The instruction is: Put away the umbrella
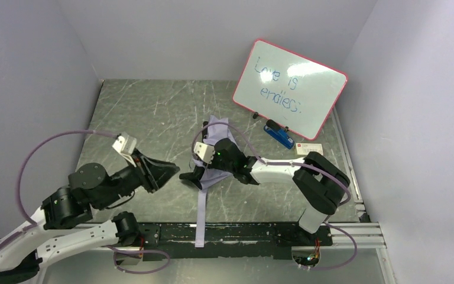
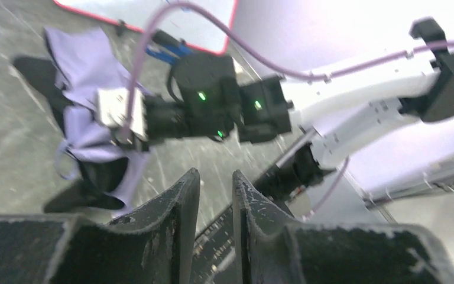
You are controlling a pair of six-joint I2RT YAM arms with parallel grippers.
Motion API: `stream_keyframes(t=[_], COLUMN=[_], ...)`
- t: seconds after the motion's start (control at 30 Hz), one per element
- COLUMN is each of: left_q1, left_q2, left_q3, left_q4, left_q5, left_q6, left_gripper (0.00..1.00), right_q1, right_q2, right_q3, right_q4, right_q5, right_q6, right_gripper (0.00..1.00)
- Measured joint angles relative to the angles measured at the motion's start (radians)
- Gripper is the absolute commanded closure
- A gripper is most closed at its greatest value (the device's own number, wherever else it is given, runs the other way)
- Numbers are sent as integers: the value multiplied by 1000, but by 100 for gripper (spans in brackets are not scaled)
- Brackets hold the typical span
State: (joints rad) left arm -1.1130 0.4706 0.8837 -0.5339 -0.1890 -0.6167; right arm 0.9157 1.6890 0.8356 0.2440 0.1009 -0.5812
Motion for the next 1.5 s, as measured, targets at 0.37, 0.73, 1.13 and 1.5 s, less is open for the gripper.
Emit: stream_keyframes(t=[0.37,0.73,1.13,1.5], left_q1=[0,0,346,610], left_q2=[139,174,536,677], left_q3=[79,80,116,116], left_q4=[-59,-51,106,182], left_q5=[-261,-371,-69,317], left_q6=[134,203,304,349], left_gripper=[65,51,53,51], right_q1=[47,53,-274,-337], right_q2=[-154,-449,-402,-76], right_q3=[-30,-30,110,349], right_q4=[-51,-141,-338,-536], right_q5=[-16,-57,-208,-476], right_q6=[23,121,476,520], right_gripper=[8,5,12,0])
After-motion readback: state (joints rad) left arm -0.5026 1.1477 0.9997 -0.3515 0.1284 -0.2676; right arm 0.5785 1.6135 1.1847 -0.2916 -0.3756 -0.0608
